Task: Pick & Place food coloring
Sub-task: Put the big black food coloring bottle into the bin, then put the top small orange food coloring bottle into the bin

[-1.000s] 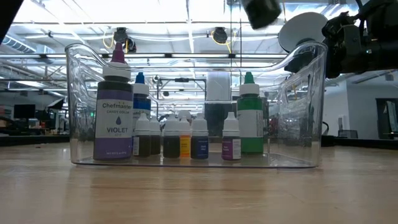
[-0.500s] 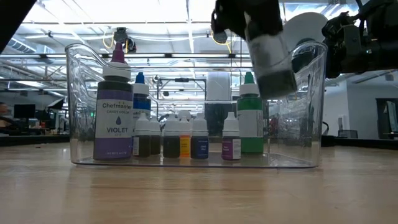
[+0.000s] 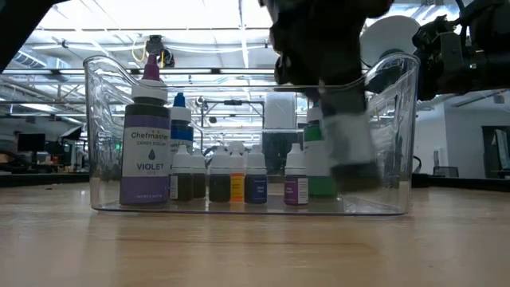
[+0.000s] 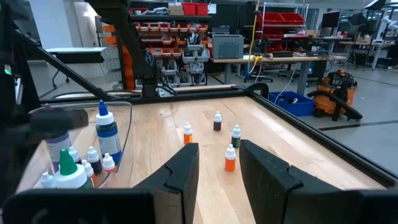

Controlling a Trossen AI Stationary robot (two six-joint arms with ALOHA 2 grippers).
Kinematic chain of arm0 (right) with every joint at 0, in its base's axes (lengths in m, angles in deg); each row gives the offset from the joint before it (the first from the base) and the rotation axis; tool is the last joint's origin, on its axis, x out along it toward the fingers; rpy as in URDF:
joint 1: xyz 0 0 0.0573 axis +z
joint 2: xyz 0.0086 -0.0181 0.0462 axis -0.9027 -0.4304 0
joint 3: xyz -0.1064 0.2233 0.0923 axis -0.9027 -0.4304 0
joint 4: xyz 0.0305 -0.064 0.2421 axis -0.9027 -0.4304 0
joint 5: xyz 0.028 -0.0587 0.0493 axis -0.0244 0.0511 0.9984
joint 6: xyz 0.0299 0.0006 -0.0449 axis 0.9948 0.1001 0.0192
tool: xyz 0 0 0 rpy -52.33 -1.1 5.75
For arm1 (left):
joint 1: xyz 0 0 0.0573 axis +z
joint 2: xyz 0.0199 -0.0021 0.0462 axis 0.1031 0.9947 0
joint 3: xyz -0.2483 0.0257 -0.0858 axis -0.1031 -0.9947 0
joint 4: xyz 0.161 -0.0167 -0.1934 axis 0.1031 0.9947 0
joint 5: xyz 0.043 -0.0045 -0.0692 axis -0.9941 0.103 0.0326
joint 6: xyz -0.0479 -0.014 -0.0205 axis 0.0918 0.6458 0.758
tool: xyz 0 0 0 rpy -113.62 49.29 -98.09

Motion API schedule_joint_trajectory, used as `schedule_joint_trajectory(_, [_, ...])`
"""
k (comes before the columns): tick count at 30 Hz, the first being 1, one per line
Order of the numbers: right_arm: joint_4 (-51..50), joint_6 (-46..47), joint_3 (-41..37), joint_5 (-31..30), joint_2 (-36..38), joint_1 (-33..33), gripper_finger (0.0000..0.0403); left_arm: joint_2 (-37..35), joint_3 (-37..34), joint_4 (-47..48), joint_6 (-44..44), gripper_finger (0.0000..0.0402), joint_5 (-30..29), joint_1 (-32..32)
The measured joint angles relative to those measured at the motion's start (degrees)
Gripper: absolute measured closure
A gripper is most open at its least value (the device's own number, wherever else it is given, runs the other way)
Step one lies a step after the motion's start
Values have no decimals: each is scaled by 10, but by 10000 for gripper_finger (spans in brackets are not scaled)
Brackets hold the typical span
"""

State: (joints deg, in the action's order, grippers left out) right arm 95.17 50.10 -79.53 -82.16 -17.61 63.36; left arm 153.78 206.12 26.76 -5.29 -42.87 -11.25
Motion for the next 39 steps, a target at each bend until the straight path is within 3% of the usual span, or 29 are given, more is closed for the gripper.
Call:
schedule_joint_trajectory(6, [1,0,0,0,0,0,296,-2,-28,-27,6,250,28,5])
schedule_joint_trajectory(24, [2,0,0,0,0,0,297,-11,-30,-88,42,194,37,11])
schedule_joint_trajectory(30, [2,0,0,0,0,0,297,-68,-30,-82,87,202,37,26])
schedule_joint_trajectory(39, [-1,0,0,0,0,0,297,-195,-30,-19,72,215,53,36])
